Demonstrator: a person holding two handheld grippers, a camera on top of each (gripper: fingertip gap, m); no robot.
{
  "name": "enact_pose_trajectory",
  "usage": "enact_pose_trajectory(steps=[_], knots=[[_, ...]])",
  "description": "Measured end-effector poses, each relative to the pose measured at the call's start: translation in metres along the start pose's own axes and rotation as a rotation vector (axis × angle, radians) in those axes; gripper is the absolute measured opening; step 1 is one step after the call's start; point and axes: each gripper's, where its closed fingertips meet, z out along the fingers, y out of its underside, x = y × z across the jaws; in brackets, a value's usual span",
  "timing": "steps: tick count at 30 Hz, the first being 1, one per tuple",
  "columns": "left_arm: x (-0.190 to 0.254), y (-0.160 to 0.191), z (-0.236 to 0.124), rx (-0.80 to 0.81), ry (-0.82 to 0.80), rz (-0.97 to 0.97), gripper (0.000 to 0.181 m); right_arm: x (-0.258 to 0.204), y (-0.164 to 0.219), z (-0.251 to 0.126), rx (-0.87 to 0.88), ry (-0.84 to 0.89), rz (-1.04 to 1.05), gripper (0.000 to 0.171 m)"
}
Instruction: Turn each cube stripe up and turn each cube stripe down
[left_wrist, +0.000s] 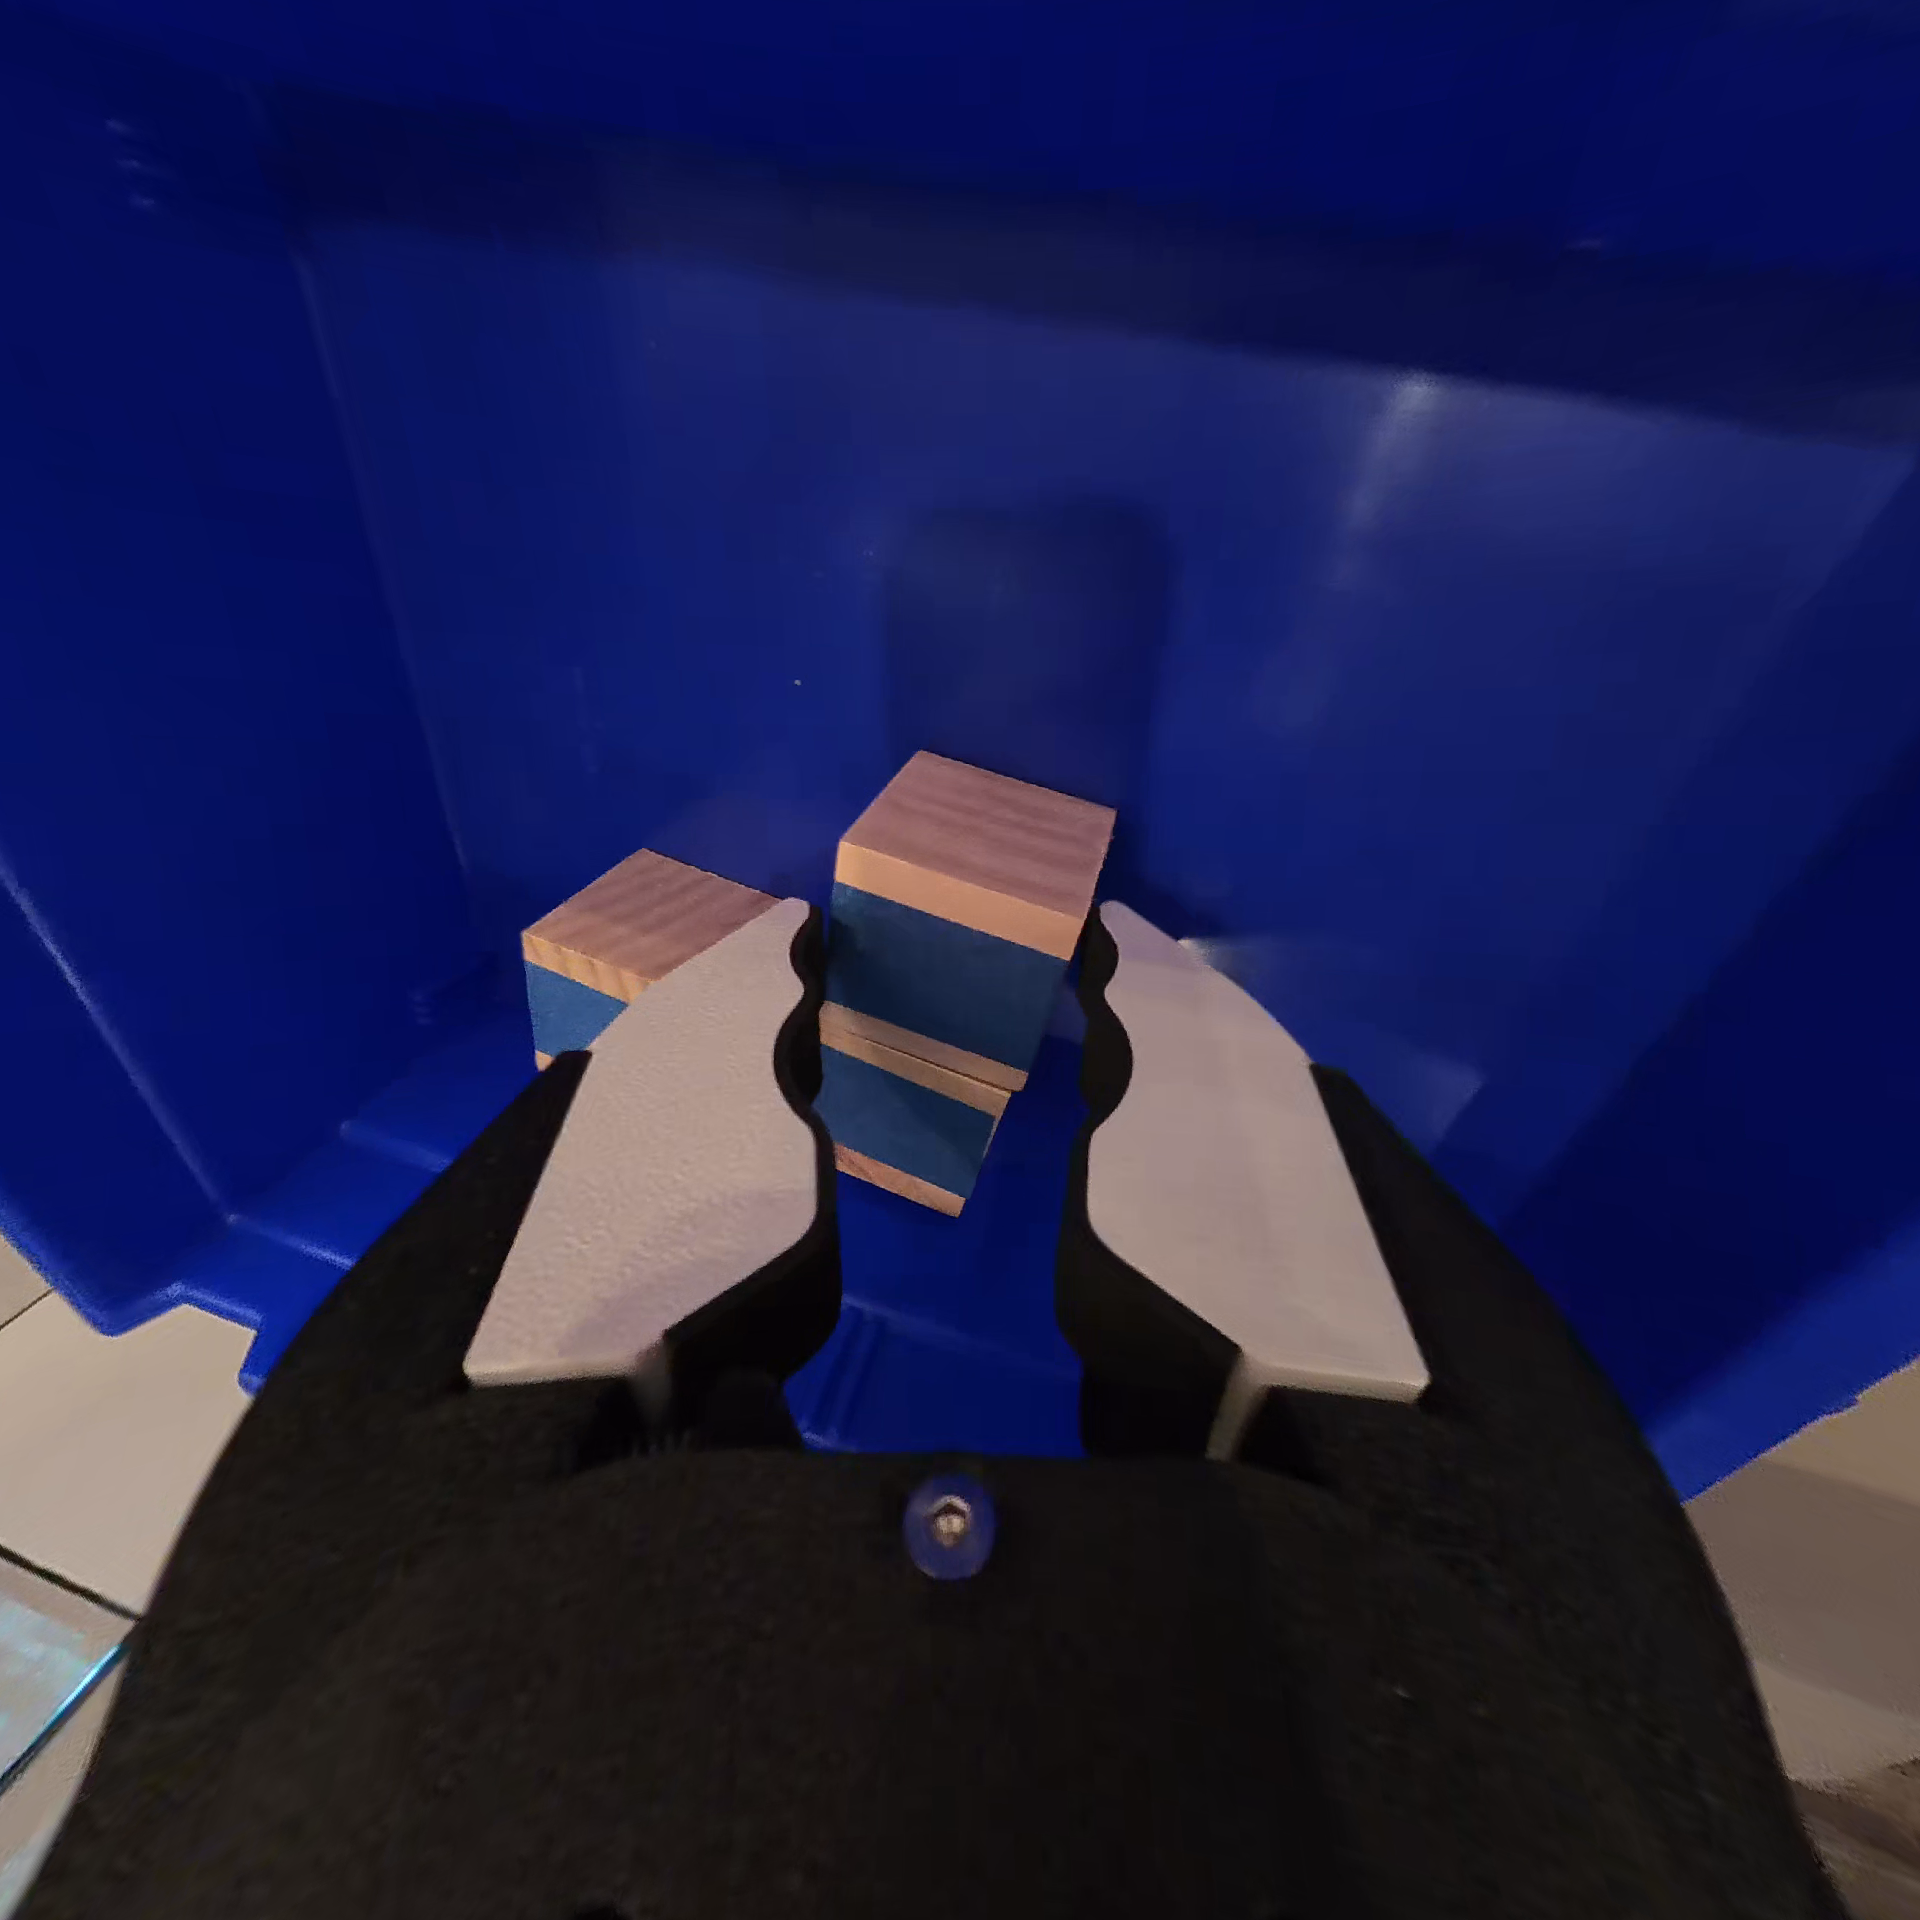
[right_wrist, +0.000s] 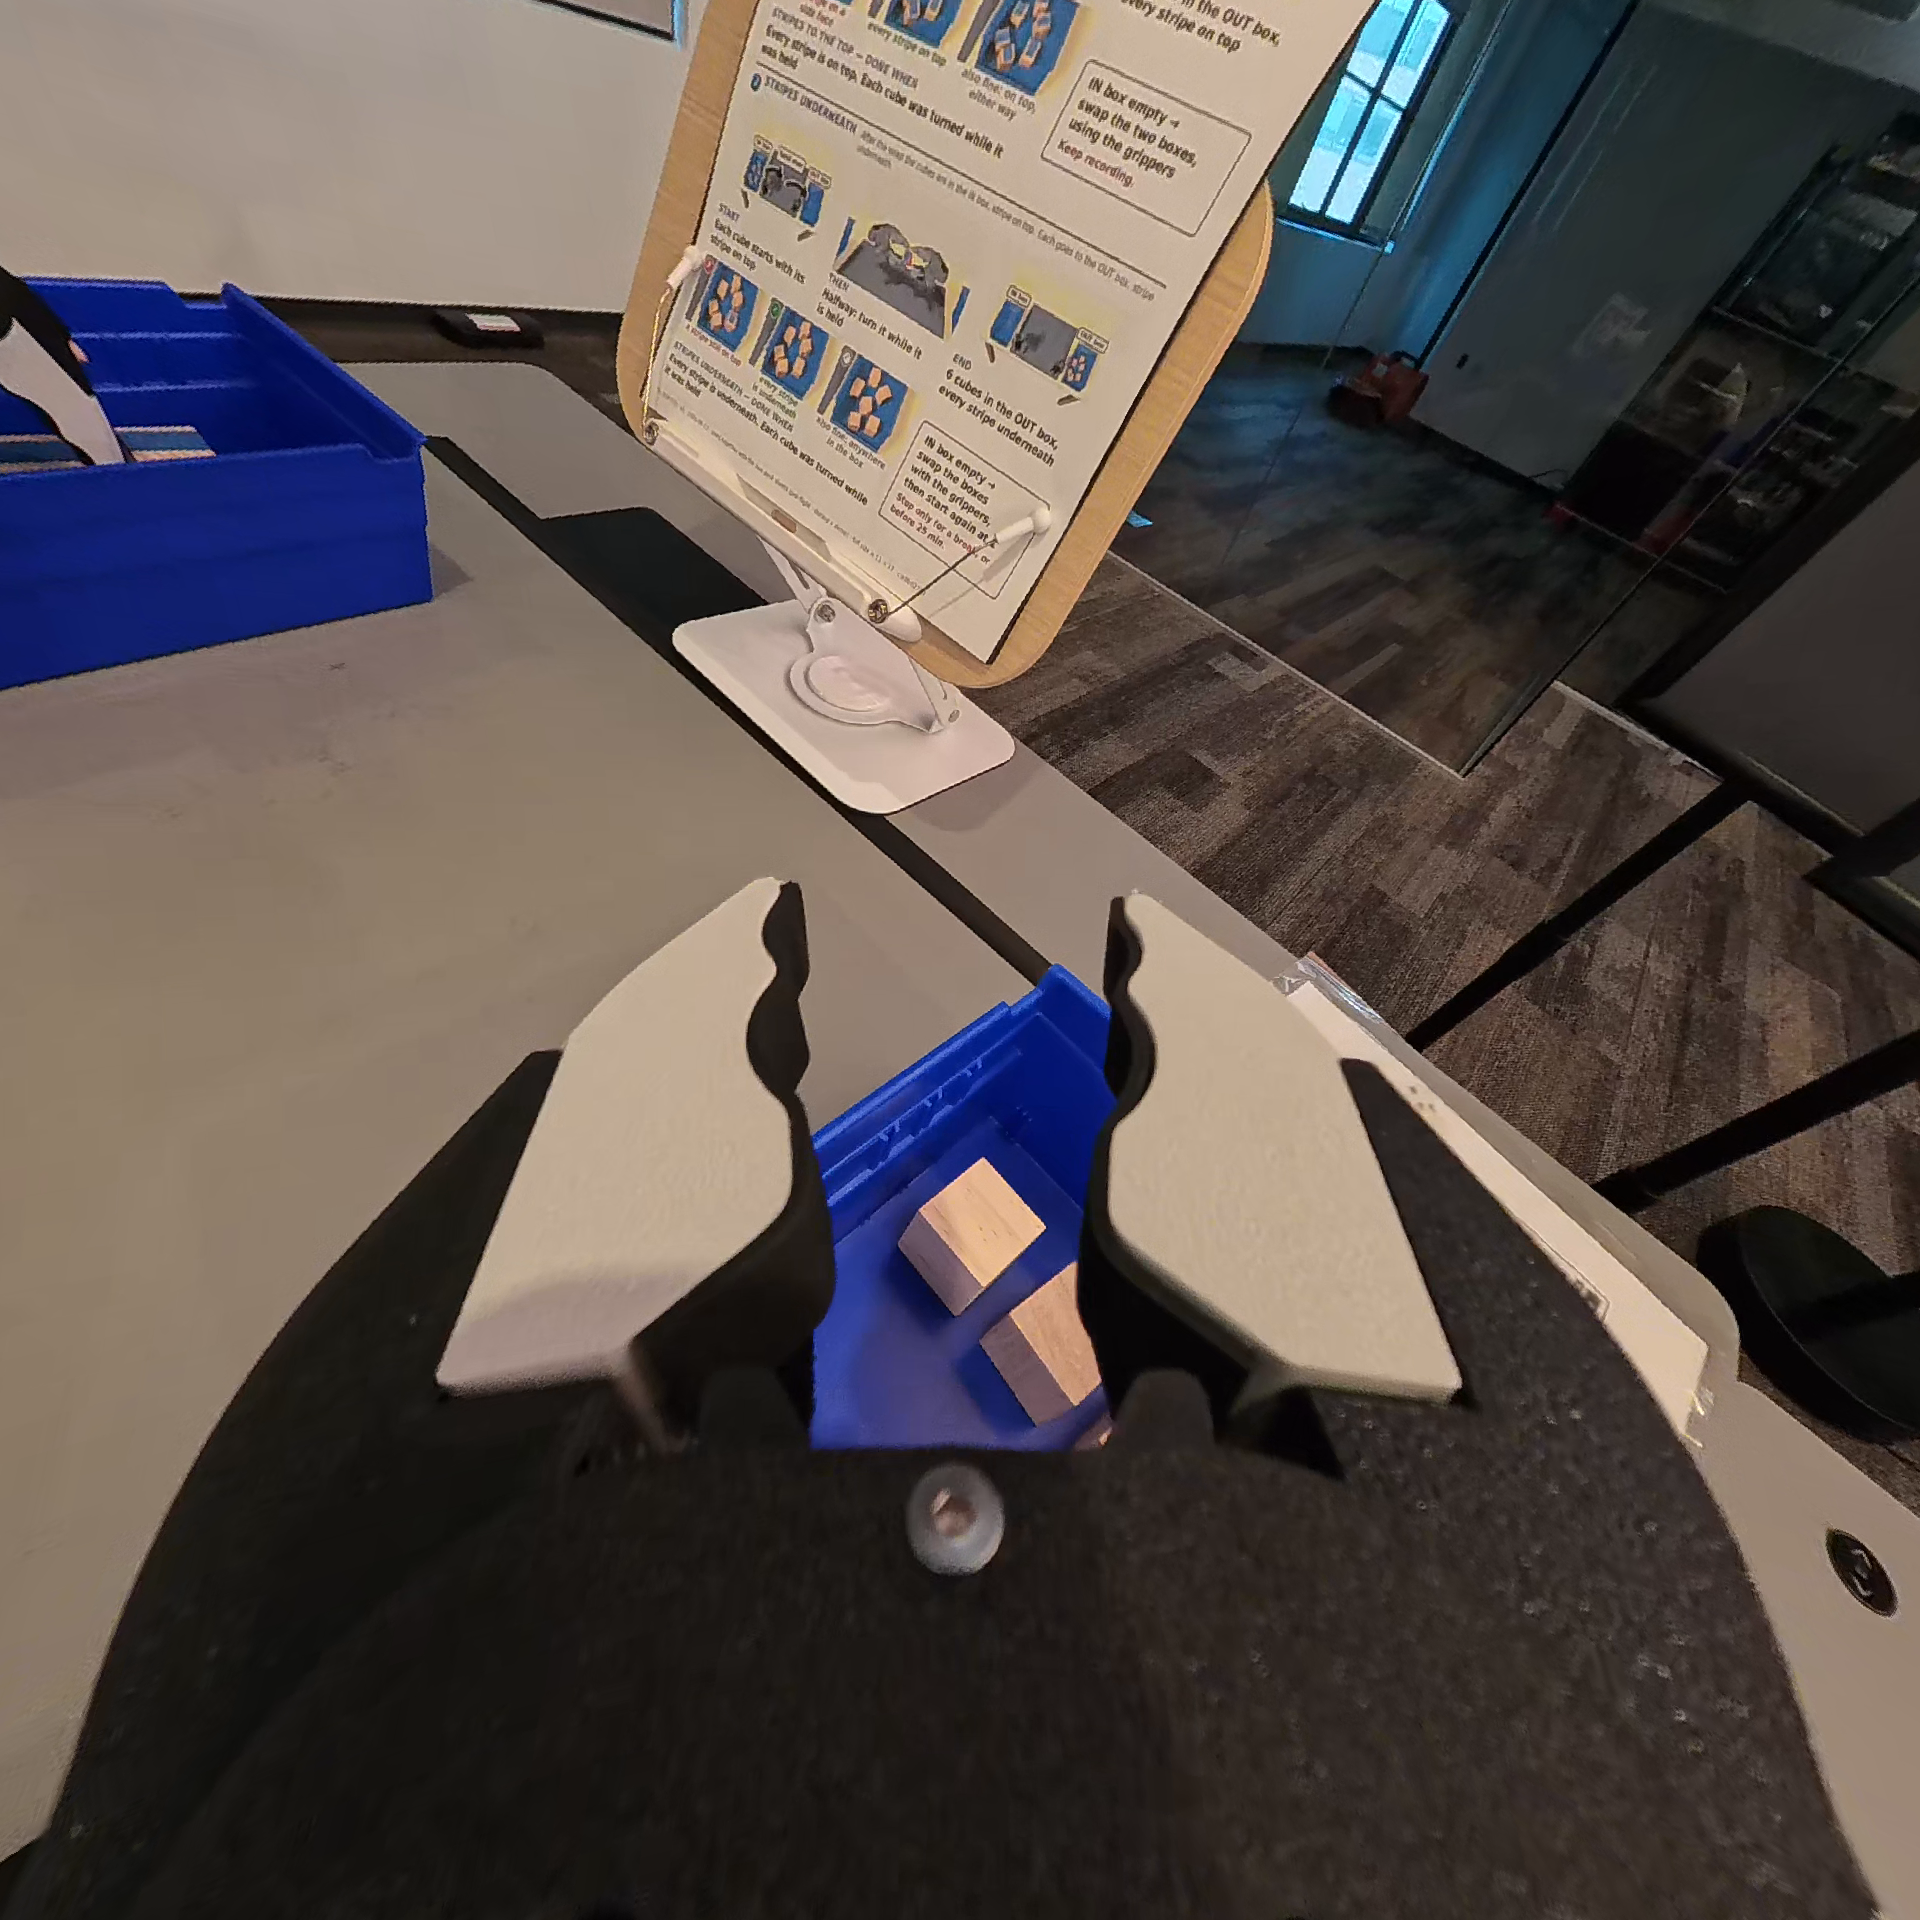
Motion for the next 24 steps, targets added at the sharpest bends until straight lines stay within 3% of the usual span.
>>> enact_pose_trajectory(steps=[5, 8, 11, 15, 18, 24], knots=[[-0.007, -0.003, -0.011, 0.01, -0.03, -0.037, 0.047, -0.005, -0.001, 0.007, -0.013, -0.02, -0.013, 0.053], [-0.025, -0.027, -0.055, 0.19, -0.073, -0.138, 0.047, -0.028, -0.018, 0.02, 0.028, -0.087, -0.043, 0.05], [-0.054, -0.056, -0.12, 0.471, -0.159, -0.319, 0.047, -0.077, -0.042, 0.047, 0.072, -0.196, -0.158, 0.054], [-0.04, -0.122, -0.195, 0.924, 0.03, -0.507, 0.046, -0.17, -0.066, 0.077, 0.138, -0.364, -0.383, 0.062], [-0.009, -0.171, -0.224, 1.155, 0.282, -0.542, 0.046, -0.231, -0.073, 0.089, 0.175, -0.443, -0.549, 0.063], [0.015, -0.234, -0.223, 1.198, 0.466, -0.556, 0.046, -0.278, -0.087, 0.113, 0.22, -0.381, -0.867, 0.062]])
